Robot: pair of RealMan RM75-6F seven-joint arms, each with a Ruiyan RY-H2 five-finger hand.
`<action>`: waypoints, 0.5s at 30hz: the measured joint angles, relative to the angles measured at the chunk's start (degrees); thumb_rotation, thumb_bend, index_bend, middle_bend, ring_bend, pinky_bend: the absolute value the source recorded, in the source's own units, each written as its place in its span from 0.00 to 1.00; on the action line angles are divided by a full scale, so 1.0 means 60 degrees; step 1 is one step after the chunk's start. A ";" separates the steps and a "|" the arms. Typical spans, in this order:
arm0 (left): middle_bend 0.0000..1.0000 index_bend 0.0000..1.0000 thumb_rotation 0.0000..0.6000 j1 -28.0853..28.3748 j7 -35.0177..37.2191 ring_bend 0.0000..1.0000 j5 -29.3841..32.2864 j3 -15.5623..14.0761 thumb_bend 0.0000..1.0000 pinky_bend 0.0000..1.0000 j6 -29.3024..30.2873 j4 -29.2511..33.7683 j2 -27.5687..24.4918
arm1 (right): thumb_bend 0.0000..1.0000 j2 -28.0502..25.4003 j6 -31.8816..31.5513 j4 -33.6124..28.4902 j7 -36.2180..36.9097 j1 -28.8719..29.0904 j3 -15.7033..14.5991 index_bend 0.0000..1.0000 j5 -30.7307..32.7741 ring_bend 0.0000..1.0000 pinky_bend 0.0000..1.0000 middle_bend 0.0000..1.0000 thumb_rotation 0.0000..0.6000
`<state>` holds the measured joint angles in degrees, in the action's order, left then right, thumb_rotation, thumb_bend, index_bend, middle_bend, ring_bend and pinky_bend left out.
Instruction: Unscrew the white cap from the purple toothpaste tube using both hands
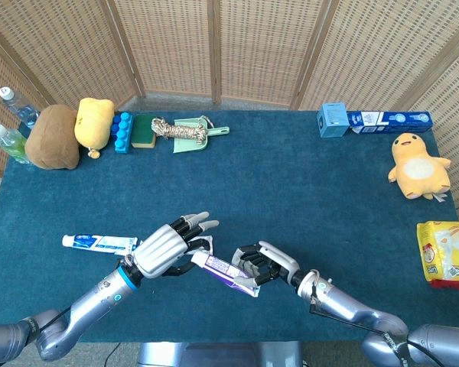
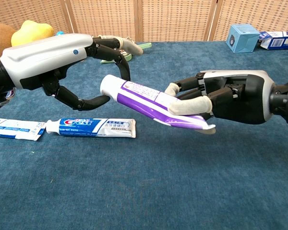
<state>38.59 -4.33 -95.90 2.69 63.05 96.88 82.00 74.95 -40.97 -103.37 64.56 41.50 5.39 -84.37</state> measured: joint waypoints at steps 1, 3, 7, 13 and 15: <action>0.13 0.38 1.00 0.0006 -0.0014 0.03 0.0001 -0.0012 0.41 0.15 -0.0002 -0.0003 -0.0004 | 0.59 -0.0004 0.0001 0.0008 0.0005 0.0004 -0.0013 0.87 -0.0014 0.70 0.79 0.68 1.00; 0.13 0.38 1.00 0.0015 -0.0012 0.03 0.0017 -0.0033 0.43 0.15 -0.0019 0.0000 -0.0016 | 0.59 -0.0012 0.0000 0.0026 0.0028 0.0011 -0.0033 0.87 -0.0023 0.70 0.79 0.68 1.00; 0.14 0.38 1.00 0.0038 -0.0010 0.03 0.0012 -0.0044 0.45 0.15 0.0000 -0.0001 -0.0032 | 0.59 -0.0025 0.0010 0.0042 0.0042 0.0039 -0.0070 0.87 -0.0049 0.71 0.79 0.68 1.00; 0.14 0.38 1.00 0.0065 -0.0004 0.03 0.0029 -0.0058 0.46 0.15 0.0024 -0.0033 -0.0021 | 0.59 -0.0012 0.0079 0.0080 -0.0036 0.0104 -0.0134 0.87 -0.0063 0.71 0.79 0.69 1.00; 0.14 0.39 1.00 0.0071 -0.0014 0.03 0.0028 -0.0066 0.46 0.15 0.0028 -0.0034 -0.0026 | 0.59 -0.0001 0.0087 0.0090 -0.0061 0.0117 -0.0142 0.87 -0.0050 0.71 0.79 0.69 1.00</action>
<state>39.02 -4.41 -95.74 2.30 63.22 96.67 81.84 74.94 -40.45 -102.83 64.19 42.20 4.54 -84.67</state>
